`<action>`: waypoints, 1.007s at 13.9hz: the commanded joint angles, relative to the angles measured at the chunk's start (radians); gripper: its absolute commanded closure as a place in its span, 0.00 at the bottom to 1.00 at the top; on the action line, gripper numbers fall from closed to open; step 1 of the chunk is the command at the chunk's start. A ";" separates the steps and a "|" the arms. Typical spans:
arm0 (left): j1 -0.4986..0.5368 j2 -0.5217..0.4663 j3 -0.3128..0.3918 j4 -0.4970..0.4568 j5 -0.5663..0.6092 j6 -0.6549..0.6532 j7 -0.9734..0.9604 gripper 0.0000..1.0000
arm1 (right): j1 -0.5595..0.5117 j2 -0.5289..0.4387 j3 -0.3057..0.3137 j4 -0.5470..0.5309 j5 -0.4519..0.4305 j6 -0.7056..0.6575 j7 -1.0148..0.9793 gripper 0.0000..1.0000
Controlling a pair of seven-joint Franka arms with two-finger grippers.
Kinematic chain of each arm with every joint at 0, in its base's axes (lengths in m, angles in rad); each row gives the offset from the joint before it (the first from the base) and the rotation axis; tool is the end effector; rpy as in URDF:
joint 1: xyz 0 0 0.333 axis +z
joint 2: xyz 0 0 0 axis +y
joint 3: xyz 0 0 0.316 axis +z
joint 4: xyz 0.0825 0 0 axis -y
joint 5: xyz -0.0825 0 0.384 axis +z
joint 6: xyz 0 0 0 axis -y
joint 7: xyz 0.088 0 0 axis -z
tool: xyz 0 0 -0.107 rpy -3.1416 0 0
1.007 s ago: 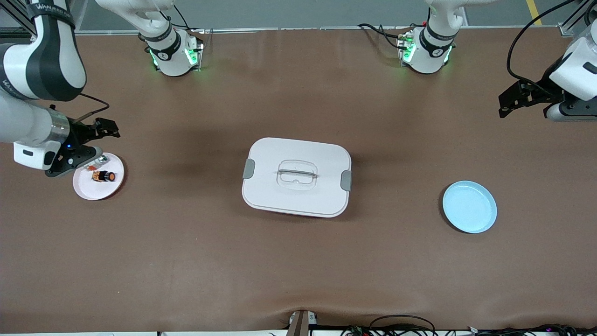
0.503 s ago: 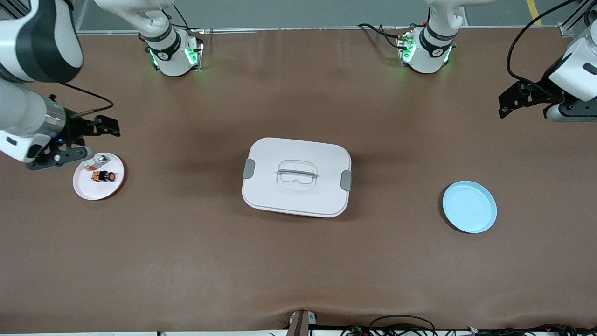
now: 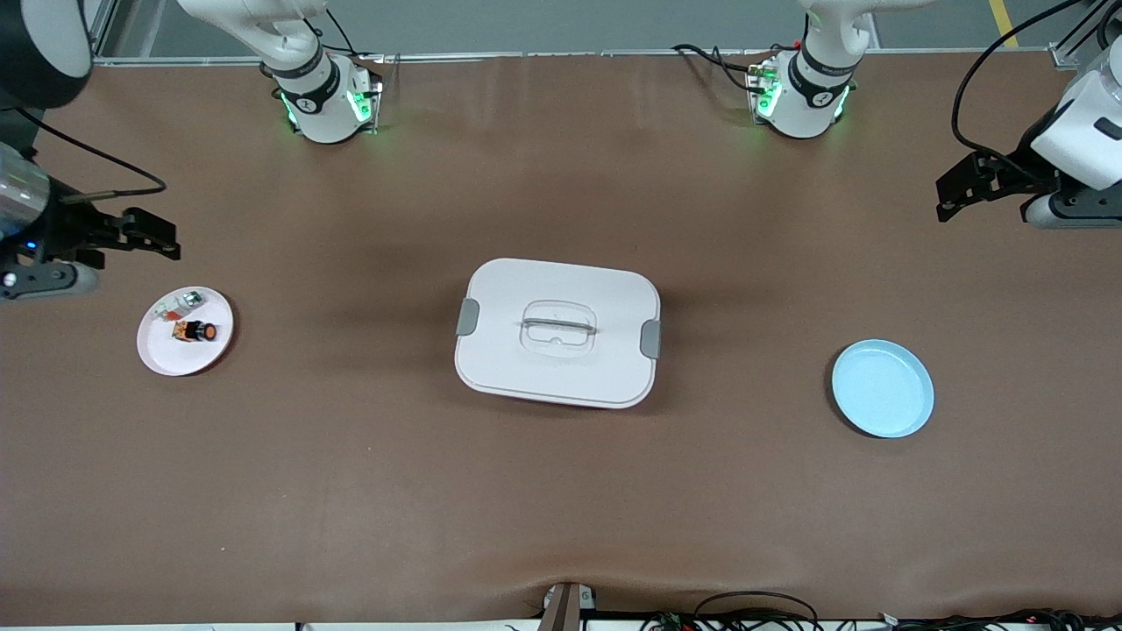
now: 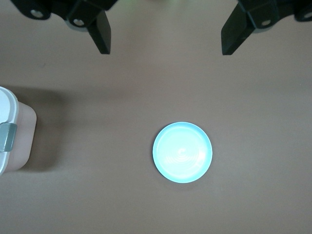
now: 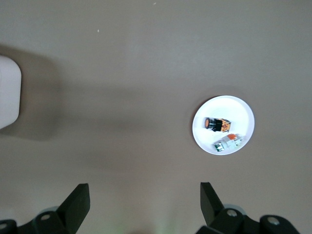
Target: Transfer orange switch to right arm and place
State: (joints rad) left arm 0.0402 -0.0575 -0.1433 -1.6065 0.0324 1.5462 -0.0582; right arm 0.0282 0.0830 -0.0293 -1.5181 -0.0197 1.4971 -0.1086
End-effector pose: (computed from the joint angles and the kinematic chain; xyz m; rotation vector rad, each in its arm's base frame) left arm 0.5315 -0.0538 0.6366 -3.1001 0.0681 0.0002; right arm 0.5711 -0.0022 0.5964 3.1164 0.1670 -0.1640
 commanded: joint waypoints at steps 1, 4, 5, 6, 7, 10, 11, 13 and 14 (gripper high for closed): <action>0.003 -0.016 -0.007 -0.001 -0.019 -0.002 0.023 0.00 | -0.013 0.004 0.011 0.026 -0.008 -0.028 0.012 0.00; 0.003 -0.015 -0.007 -0.004 -0.017 -0.002 0.023 0.00 | -0.022 -0.006 0.003 0.021 0.021 -0.028 0.018 0.00; 0.004 -0.015 -0.007 -0.003 -0.017 -0.002 0.023 0.00 | -0.024 -0.017 0.003 0.019 0.024 -0.035 0.017 0.00; 0.003 -0.015 -0.007 -0.003 -0.017 -0.002 0.023 0.00 | -0.025 -0.020 0.002 0.012 0.026 -0.060 0.018 0.00; 0.003 -0.015 -0.007 -0.003 -0.017 -0.002 0.023 0.00 | -0.034 -0.020 0.003 0.001 0.026 -0.083 0.020 0.00; 0.004 -0.016 -0.007 -0.003 -0.017 0.000 0.023 0.00 | -0.065 -0.034 0.003 -0.028 0.030 -0.089 0.064 0.00; 0.004 -0.016 -0.007 -0.003 -0.017 0.000 0.026 0.00 | -0.071 -0.034 0.003 -0.024 0.046 -0.080 0.072 0.00; 0.004 -0.016 -0.006 -0.004 -0.016 0.000 0.031 0.00 | -0.074 -0.034 0.006 -0.016 0.047 -0.074 0.058 0.00; 0.006 -0.016 -0.006 -0.004 -0.015 0.000 0.032 0.00 | -0.070 -0.034 0.012 -0.013 0.038 -0.072 0.056 0.00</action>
State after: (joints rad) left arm 0.0391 -0.0591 -0.1501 -1.6062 0.0321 1.5462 -0.0570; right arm -0.0360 0.0762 -0.0334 -1.5175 0.0077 1.4175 -0.0670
